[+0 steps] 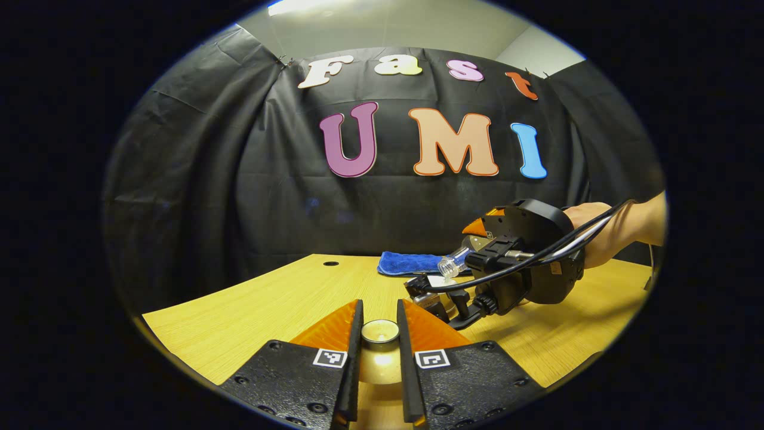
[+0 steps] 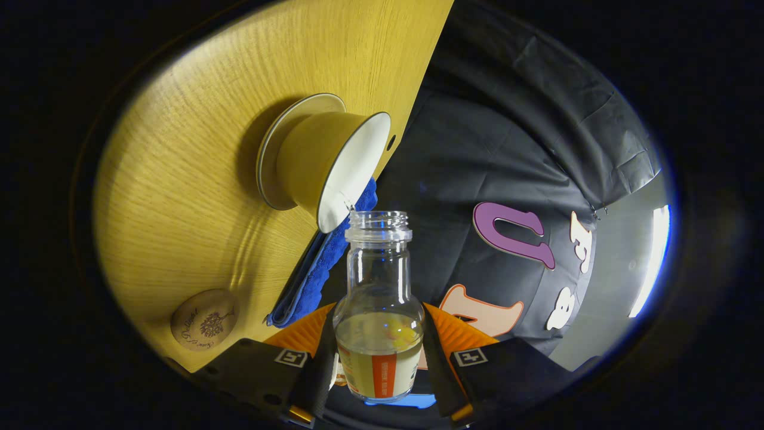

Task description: Open the teacup lid with one hand, grasp the water bottle and pour water into the teacup with the other hand; after pouring, place the water bottle on the coaster and then close the teacup lid.

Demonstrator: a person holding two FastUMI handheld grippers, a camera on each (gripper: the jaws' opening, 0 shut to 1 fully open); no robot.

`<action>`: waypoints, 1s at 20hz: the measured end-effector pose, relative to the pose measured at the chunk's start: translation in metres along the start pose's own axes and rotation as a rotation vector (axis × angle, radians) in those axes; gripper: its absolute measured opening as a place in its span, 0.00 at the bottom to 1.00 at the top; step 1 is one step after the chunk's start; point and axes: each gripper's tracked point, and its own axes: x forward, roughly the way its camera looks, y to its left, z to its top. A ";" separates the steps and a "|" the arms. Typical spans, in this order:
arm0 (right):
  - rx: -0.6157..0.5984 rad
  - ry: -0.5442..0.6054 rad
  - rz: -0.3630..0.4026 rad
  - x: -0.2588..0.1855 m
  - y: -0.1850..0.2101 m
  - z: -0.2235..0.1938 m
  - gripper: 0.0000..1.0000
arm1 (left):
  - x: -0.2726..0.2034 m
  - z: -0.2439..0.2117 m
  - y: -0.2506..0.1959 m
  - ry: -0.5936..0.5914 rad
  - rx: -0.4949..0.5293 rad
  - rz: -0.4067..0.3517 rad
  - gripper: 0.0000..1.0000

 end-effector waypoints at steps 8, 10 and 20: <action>-0.006 -0.009 0.014 0.000 0.002 0.001 0.73 | -0.001 -0.001 0.000 0.001 0.000 0.000 0.26; -0.005 -0.010 0.018 -0.001 0.004 0.004 0.72 | 0.000 0.000 0.000 0.001 0.000 0.000 0.27; 0.330 0.004 0.134 0.004 0.019 -0.002 0.74 | -0.001 0.000 0.000 0.002 0.002 0.001 0.28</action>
